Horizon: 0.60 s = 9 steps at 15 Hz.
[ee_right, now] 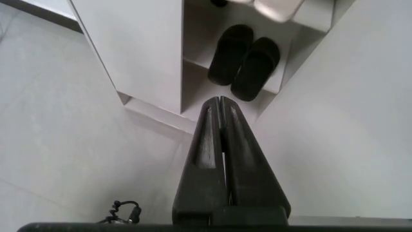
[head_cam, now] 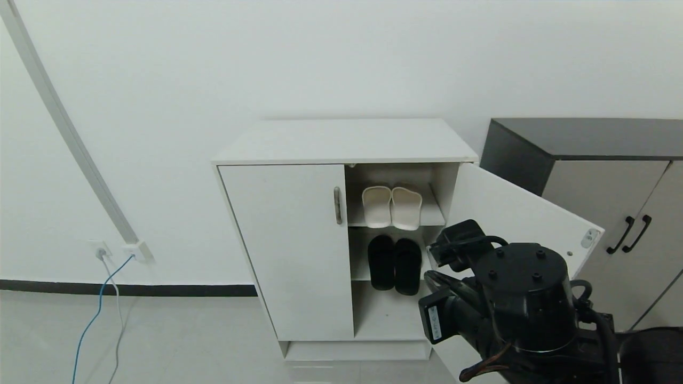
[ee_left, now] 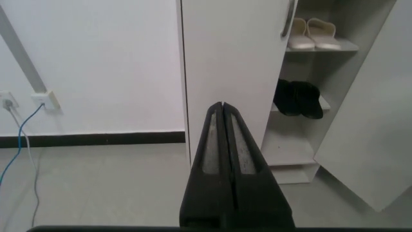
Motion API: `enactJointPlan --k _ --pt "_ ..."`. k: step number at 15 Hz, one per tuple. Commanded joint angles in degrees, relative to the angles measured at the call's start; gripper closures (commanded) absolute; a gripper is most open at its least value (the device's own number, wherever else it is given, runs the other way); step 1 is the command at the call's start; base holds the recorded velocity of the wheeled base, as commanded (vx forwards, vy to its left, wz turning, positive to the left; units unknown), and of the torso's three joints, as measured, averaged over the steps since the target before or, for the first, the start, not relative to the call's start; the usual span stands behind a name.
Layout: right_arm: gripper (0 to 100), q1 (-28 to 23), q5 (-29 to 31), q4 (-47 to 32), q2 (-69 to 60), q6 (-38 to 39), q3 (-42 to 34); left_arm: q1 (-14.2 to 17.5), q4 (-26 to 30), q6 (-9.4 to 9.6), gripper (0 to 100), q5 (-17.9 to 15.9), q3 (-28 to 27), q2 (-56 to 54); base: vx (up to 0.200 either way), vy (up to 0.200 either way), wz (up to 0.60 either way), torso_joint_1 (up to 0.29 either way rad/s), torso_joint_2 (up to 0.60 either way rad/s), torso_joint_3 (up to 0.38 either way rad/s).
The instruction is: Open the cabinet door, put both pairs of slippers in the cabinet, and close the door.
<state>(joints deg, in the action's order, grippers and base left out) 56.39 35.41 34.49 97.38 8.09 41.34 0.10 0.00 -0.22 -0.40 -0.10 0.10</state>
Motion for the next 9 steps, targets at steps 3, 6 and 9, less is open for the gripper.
enactJointPlan --k 3,6,9 --pt "100 -0.06 0.01 -0.03 -0.79 -0.10 0.15 -0.01 -0.09 -0.04 100 -0.04 0.01 -0.01 0.000 0.000 0.00 0.186 -0.50 -0.312" --pt "100 -0.06 0.01 0.05 -0.87 -0.62 0.06 -0.01 -0.09 -0.04 100 -0.04 0.01 -0.01 0.000 0.000 0.00 0.207 -0.52 -0.313" --pt "100 -0.32 -0.08 0.05 -1.40 -0.54 0.06 -0.01 0.00 -0.04 100 -0.04 0.01 -0.10 0.000 0.000 0.00 0.227 -0.56 -0.325"
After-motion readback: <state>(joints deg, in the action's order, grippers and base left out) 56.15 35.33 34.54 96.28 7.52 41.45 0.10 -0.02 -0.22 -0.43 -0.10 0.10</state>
